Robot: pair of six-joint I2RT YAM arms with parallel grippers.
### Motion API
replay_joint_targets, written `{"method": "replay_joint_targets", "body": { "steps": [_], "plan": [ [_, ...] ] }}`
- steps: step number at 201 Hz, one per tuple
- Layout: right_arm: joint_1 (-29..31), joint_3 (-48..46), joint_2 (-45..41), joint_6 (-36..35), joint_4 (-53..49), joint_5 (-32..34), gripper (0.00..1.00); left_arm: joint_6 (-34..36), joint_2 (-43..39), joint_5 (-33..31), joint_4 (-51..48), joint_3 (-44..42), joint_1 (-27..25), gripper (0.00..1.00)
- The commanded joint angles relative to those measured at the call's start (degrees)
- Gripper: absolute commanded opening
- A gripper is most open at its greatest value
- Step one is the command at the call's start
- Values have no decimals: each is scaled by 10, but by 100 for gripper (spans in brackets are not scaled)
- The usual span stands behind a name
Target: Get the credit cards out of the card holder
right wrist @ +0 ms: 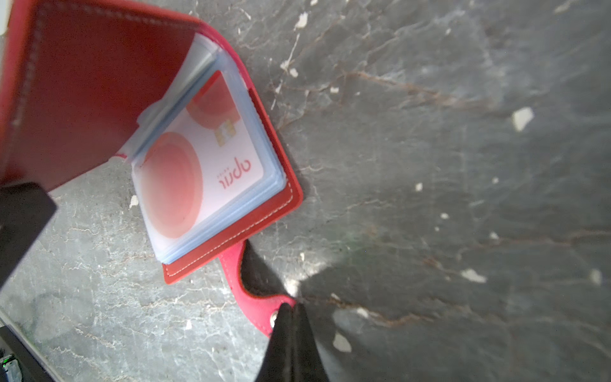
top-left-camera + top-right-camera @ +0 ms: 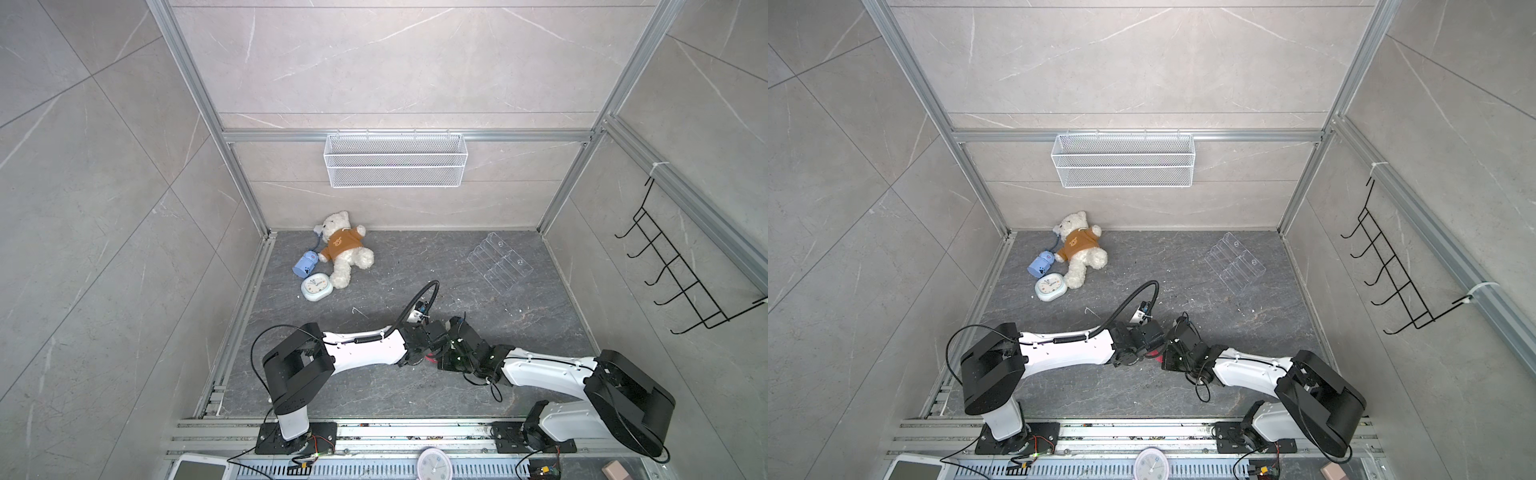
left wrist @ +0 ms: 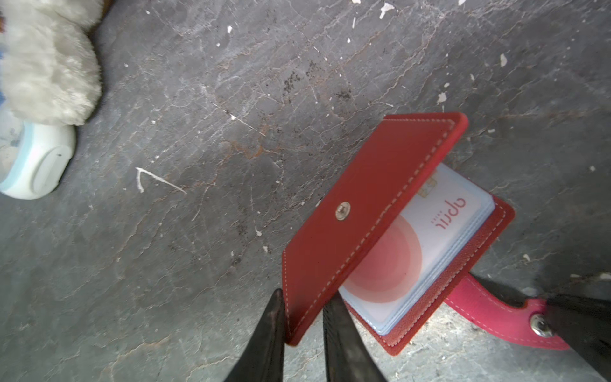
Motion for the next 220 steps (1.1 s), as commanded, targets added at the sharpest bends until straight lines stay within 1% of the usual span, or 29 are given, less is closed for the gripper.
{"method": "replay_joint_targets", "body": {
  "steps": [1,41,54,80,118,145,176,203,220],
  "plan": [
    [0,-4,-2,-13,-25,-4,0,21,-1,26,31,-7,12,17],
    [0,-5,-3,-14,-25,-4,0,26,-20,39,34,-14,15,6],
    [1,-5,-5,-14,-26,-3,0,20,-29,49,33,-20,17,0],
    [0,-4,-10,-15,-31,-1,0,8,-59,78,41,-35,24,0],
    [-2,3,-23,-20,-48,-1,1,-24,-109,184,70,-75,51,0],
    [-8,4,-33,-23,-61,1,6,-60,-155,261,119,-133,82,0],
    [-14,4,-55,-31,-81,2,14,-107,-212,339,178,-200,116,0],
    [-22,10,-81,-38,-105,4,22,-141,-244,379,212,-241,129,0],
    [-25,13,-97,-43,-118,2,27,-158,-253,390,221,-256,131,0]
  ]
}}
